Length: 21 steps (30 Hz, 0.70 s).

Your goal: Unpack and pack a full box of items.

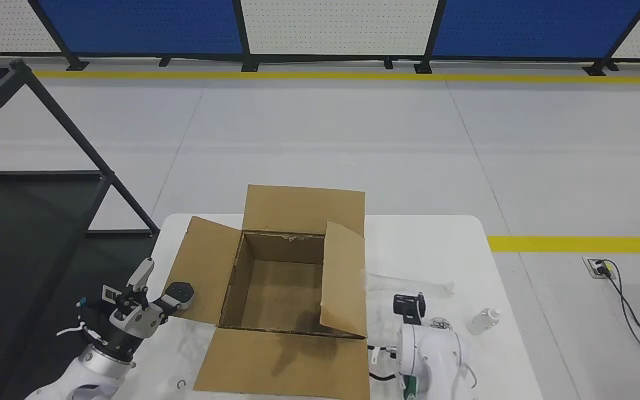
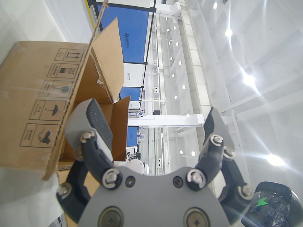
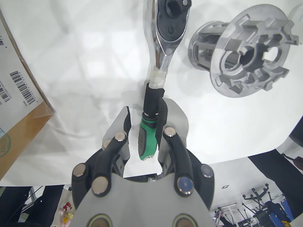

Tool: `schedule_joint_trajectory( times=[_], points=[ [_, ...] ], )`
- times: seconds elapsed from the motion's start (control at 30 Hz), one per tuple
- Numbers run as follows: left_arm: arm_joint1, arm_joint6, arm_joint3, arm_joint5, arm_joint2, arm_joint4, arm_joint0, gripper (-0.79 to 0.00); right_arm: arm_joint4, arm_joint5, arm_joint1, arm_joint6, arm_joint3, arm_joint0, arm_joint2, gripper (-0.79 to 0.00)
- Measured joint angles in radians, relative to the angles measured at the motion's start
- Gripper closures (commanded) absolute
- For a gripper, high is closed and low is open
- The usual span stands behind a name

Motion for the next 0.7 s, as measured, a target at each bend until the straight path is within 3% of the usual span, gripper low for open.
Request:
schedule_joint_trajectory(
  times=[0.7],
  points=[
    [0.0,0.0,0.0,0.0,0.0,0.0,0.0,-0.785,0.0,0.032,-0.015,-0.034,0.052,0.032,0.022,-0.262]
  ],
)
